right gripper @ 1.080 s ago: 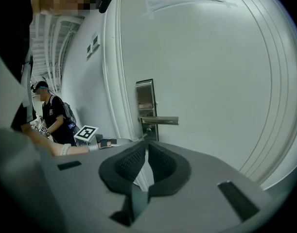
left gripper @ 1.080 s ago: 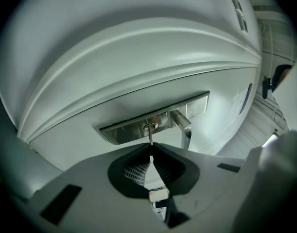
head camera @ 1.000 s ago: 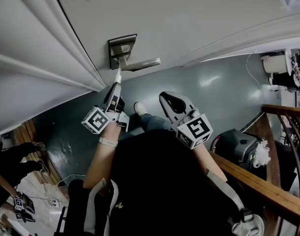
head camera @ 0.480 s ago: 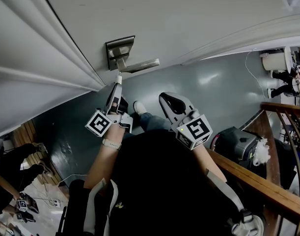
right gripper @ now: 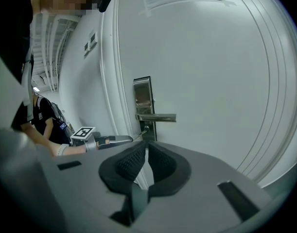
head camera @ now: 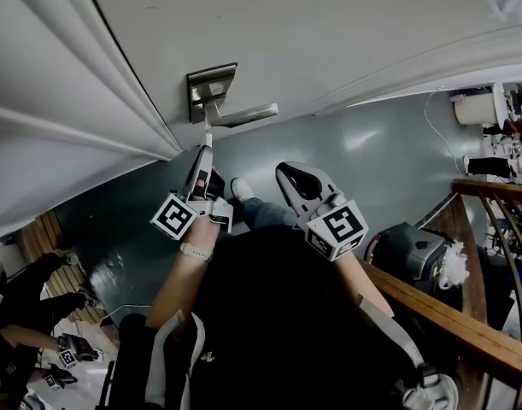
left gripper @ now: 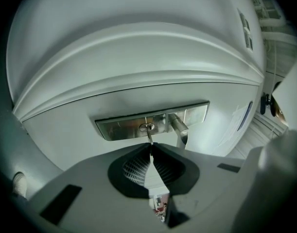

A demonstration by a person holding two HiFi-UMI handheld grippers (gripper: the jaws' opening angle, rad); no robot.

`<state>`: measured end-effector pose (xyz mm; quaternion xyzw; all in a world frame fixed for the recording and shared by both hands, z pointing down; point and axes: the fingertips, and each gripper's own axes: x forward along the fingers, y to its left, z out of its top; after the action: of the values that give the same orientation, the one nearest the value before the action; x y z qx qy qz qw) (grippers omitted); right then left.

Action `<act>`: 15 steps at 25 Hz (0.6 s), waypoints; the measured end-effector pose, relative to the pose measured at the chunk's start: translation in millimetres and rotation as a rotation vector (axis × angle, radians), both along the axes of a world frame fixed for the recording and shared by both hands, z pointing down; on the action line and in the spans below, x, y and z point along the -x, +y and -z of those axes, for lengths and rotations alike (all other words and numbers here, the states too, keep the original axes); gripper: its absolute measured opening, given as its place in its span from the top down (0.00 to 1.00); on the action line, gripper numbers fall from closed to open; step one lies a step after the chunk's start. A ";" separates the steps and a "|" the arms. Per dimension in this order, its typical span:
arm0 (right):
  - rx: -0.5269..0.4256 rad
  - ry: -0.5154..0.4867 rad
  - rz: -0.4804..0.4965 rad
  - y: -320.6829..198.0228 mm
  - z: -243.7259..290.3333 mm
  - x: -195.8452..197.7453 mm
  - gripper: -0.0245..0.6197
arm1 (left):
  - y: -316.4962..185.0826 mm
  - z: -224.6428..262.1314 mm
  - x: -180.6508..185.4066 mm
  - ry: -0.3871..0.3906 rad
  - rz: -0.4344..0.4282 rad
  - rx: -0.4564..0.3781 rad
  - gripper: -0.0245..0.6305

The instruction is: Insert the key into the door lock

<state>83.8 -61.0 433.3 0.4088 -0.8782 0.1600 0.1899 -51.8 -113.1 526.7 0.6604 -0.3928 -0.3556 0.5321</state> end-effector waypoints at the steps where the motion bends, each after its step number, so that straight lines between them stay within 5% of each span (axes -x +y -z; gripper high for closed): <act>1: 0.001 0.007 0.006 1.3 -2.1 -0.8 0.92 | 0.0 0.1 0.0 0.000 0.001 0.000 0.93; 15: 0.004 0.010 0.023 2.6 -3.4 3.2 0.92 | 0.3 3.3 -3.3 0.032 0.011 0.011 0.93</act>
<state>80.6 -58.4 436.7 0.3992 -0.8814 0.1578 0.1969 -48.4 -112.9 523.4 0.6492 -0.3899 -0.3670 0.5401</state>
